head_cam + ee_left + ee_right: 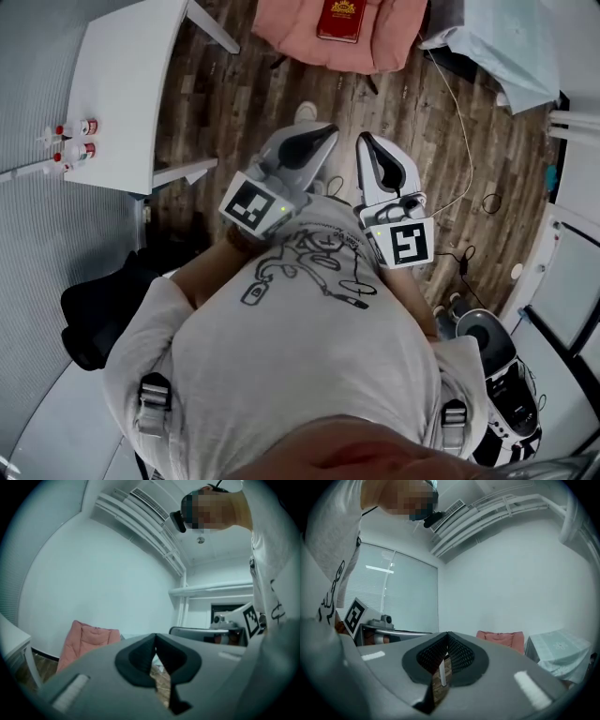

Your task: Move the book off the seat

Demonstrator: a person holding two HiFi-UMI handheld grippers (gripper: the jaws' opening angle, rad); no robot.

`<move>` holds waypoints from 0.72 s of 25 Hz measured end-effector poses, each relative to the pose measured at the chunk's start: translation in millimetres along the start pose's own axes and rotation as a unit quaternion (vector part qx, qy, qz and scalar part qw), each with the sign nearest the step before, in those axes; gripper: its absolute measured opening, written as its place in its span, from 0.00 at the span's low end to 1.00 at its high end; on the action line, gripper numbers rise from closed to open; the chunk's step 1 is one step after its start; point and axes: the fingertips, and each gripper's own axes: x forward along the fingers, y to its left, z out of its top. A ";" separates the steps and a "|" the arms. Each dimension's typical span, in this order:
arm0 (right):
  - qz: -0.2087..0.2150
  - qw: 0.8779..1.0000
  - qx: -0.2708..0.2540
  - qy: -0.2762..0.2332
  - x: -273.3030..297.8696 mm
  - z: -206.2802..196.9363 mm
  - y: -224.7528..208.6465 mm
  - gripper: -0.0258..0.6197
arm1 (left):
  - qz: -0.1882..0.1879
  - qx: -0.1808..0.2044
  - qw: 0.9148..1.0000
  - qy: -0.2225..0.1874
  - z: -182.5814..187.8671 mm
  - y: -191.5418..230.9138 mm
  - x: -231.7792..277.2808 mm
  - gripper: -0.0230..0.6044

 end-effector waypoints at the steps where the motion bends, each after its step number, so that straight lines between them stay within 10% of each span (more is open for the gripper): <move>1: -0.001 1.000 0.000 0.000 8.0 0.2 -5.6 0.05 | -0.001 0.000 1.000 0.001 0.5 7.5 5.2 0.04; 18: -0.024 1.000 0.005 0.016 233.9 11.4 -128.1 0.05 | -0.023 -0.026 0.999 0.020 34.1 228.0 131.7 0.04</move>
